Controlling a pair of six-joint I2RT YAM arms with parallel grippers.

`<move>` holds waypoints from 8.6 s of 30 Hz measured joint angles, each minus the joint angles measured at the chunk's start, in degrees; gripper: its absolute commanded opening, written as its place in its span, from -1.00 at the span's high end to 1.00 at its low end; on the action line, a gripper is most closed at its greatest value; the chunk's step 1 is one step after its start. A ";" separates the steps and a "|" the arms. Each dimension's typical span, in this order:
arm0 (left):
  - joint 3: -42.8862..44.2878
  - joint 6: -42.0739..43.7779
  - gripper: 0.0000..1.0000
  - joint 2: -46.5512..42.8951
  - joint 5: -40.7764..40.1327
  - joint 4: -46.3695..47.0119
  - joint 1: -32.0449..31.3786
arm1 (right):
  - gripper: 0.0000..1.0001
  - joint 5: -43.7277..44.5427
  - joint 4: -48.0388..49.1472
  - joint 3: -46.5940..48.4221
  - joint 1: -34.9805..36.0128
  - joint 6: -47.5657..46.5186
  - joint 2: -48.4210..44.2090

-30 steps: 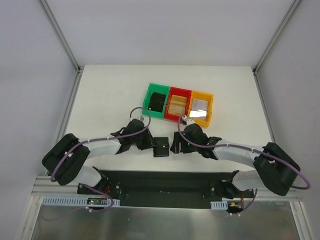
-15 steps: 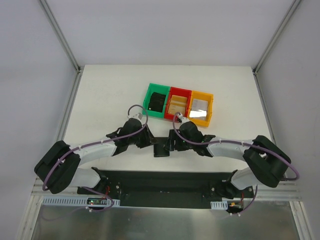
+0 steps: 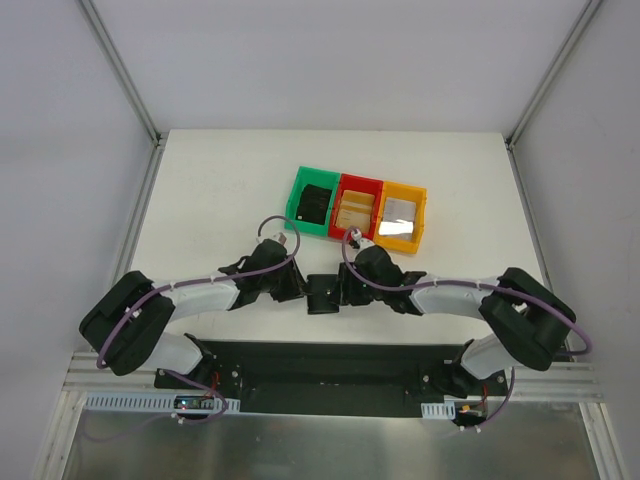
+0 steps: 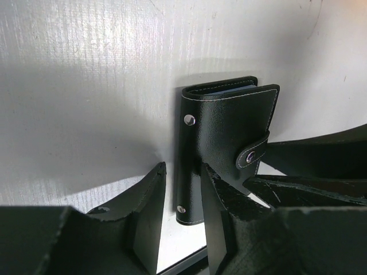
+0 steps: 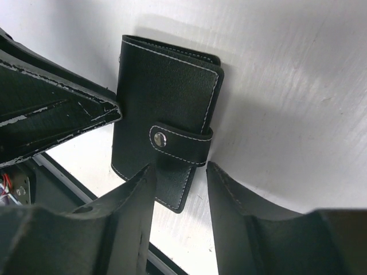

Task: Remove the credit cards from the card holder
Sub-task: Pick up the card holder from the center of the board, then open the card holder.

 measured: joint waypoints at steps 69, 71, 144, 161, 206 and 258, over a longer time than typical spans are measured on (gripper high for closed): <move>-19.67 -1.44 -0.02 -15.65 20.94 58.77 1.73 | 1.00 -19.10 -9.73 2.03 -4.02 -2.05 -32.57; -19.67 -2.23 0.10 -15.17 21.35 59.12 2.10 | 1.00 -19.61 -9.73 2.03 -4.17 -2.05 -32.94; -15.41 -15.56 -0.64 -11.41 27.65 63.69 8.41 | 1.00 -30.36 -6.40 2.64 -6.38 0.70 -41.66; -7.78 -21.92 -0.48 -15.63 33.97 63.73 8.39 | 1.00 -32.20 -5.31 6.71 -6.38 1.05 -41.66; 5.18 -1.55 1.00 -24.92 31.47 27.67 5.70 | -0.14 5.97 -46.03 30.01 4.44 -21.59 -38.69; 23.69 7.41 1.00 -22.62 -9.20 -20.76 -6.73 | 0.17 41.51 -46.36 45.44 21.92 -25.73 -4.94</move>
